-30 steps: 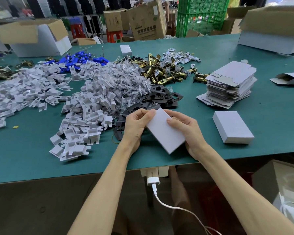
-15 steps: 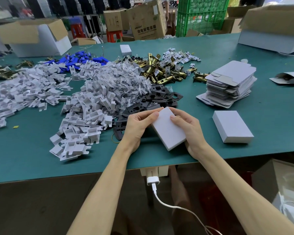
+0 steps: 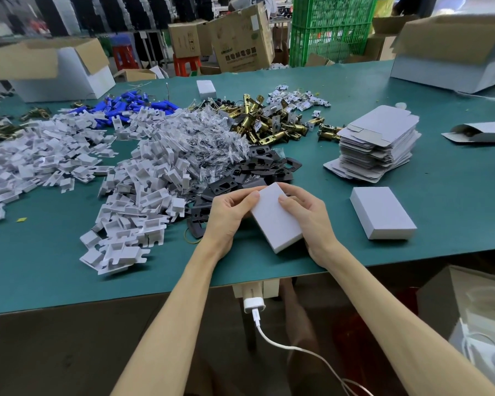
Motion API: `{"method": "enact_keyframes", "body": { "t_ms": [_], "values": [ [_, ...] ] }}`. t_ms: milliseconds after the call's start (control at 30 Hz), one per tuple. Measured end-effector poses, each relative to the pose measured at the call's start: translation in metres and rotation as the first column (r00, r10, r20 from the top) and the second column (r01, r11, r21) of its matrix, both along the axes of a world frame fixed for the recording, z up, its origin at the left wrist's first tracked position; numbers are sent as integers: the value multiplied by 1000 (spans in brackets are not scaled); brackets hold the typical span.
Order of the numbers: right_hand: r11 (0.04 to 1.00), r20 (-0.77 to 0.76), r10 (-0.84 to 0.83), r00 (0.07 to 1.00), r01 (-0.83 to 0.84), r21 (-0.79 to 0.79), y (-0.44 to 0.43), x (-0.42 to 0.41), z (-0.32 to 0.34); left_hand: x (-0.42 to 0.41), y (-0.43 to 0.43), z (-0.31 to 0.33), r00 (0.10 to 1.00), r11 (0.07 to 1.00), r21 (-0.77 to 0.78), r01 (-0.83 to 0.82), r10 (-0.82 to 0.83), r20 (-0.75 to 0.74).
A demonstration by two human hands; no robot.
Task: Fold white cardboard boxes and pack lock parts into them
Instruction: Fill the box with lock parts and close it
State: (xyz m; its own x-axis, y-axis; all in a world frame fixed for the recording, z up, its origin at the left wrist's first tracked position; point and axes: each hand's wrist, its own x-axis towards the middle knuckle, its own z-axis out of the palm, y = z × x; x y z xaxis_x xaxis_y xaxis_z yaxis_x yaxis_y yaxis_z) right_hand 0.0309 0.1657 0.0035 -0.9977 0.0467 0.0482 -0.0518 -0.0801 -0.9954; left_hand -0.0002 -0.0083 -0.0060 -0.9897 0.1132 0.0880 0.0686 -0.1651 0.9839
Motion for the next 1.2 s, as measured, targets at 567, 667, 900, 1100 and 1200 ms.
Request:
{"method": "enact_keyframes", "body": {
  "t_ms": [567,667,900,1100,1200],
  "values": [
    [294,-22,91,996,-6,956,-18,41,29,-1,4,-3,999,997,-75,28,-30,-31],
    [231,-1,-23,1000,6,973,1,44,29,-2,5,-5,999,997,-72,14,-17,-39],
    [-24,-78,-156,985,75,997,37,34,28,-2,4,-5,999,996,-85,6,-10,-46],
    [504,-159,202,966,37,863,4,46,19,-3,4,-6,999,997,-75,6,-9,-36],
    [554,-87,63,994,38,831,11,38,14,-2,5,-6,999,997,-77,3,-6,-36]
  ]
}}
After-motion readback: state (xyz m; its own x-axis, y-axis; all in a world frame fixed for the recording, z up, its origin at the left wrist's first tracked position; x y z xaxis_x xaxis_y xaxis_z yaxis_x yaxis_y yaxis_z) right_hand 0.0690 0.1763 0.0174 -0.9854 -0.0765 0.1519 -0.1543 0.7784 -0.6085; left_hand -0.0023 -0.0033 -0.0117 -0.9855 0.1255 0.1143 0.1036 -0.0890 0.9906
